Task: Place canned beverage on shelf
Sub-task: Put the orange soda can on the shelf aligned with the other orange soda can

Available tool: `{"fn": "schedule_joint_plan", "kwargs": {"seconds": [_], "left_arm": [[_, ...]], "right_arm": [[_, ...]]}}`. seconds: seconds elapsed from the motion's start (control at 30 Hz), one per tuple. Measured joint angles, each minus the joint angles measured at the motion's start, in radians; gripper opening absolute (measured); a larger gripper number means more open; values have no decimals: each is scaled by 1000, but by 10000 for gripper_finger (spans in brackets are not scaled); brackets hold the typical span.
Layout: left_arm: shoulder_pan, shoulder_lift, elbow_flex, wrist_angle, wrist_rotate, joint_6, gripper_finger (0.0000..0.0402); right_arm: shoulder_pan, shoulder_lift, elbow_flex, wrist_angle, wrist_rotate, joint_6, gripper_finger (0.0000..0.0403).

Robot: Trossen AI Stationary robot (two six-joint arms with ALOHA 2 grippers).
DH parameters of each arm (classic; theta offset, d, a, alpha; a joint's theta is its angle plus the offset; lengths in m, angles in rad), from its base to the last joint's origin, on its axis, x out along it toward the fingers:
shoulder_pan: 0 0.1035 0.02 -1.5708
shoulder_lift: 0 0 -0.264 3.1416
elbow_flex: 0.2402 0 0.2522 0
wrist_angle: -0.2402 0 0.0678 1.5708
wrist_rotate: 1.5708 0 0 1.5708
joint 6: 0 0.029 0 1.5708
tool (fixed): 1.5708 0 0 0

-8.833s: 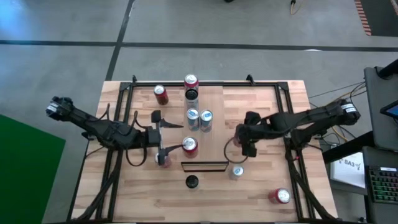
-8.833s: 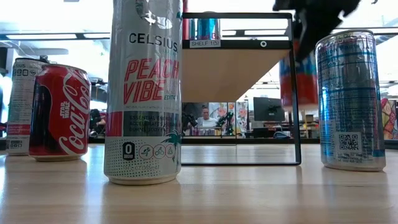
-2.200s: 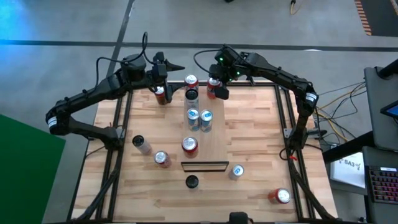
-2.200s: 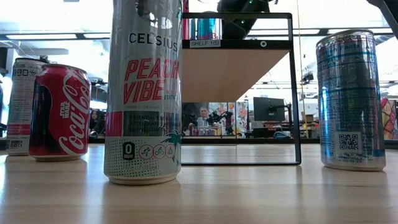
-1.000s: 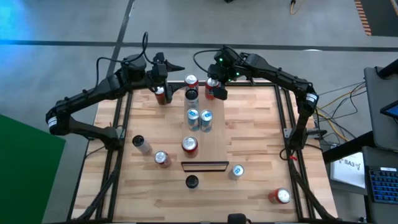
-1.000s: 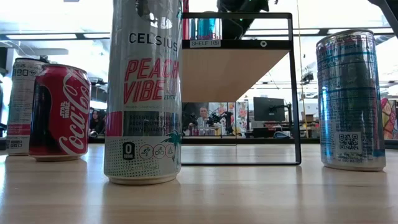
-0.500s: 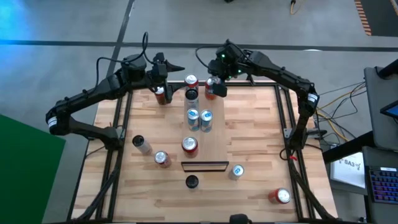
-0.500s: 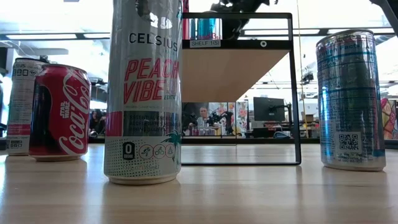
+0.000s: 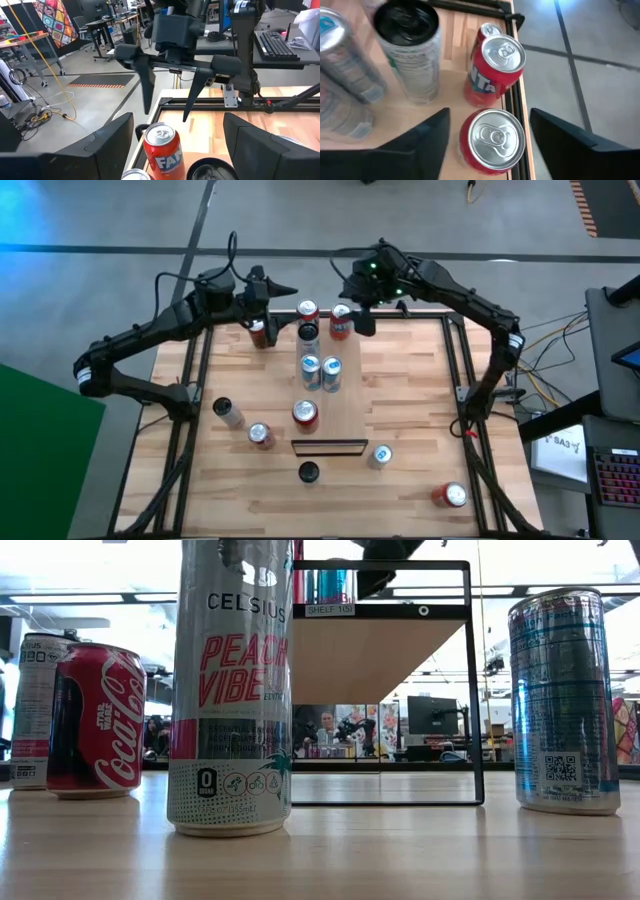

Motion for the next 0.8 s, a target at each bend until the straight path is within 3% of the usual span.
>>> {"fn": "schedule_joint_plan", "kwargs": {"seconds": [0.4, 0.8], "left_arm": [[-12, 16, 0, 25, 0, -17, 276], [-11, 15, 0, 32, 0, -22, 276]], "right_arm": [[-6, -214, -369, 260, -43, -11, 28], [-61, -350, -686, 498, -44, 45, 12]]}}
